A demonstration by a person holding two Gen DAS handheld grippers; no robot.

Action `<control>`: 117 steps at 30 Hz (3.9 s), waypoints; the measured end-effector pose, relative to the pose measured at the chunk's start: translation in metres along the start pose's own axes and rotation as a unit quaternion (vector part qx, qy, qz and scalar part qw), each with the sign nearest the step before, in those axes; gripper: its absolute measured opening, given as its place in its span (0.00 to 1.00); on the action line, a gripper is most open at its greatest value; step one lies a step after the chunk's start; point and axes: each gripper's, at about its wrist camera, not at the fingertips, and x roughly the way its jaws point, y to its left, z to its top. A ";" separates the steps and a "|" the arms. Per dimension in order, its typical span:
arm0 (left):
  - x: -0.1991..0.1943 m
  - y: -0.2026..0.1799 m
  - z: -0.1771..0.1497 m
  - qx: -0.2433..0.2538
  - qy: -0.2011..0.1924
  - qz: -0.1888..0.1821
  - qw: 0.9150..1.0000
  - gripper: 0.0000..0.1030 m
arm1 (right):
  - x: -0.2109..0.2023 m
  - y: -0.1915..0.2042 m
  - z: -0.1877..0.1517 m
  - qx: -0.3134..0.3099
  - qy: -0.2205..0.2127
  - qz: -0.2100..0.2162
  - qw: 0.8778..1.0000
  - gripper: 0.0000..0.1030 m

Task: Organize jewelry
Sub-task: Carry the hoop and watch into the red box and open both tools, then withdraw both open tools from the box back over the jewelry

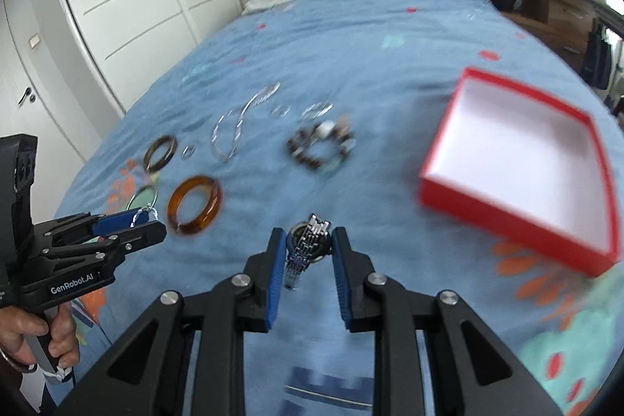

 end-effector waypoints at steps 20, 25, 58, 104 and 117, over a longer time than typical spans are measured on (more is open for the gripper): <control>0.119 -0.179 0.123 0.089 0.010 -0.135 0.987 0.37 | 0.006 -0.185 0.057 0.037 -0.007 -0.119 0.992 0.22; 0.143 -0.187 0.121 0.100 0.029 -0.132 0.986 0.37 | 0.024 -0.202 0.058 0.031 0.009 -0.117 0.993 0.22; 0.141 -0.183 0.056 0.099 0.083 -0.114 0.985 0.36 | 0.039 -0.199 0.040 -0.047 0.062 -0.091 0.993 0.24; 0.103 -0.187 0.055 0.099 0.029 -0.063 0.993 0.59 | 0.015 -0.188 0.038 -0.072 0.077 -0.092 0.990 0.39; 0.007 -0.152 0.047 0.087 -0.037 -0.046 0.995 0.73 | -0.074 -0.161 0.027 -0.026 0.022 -0.108 0.994 0.39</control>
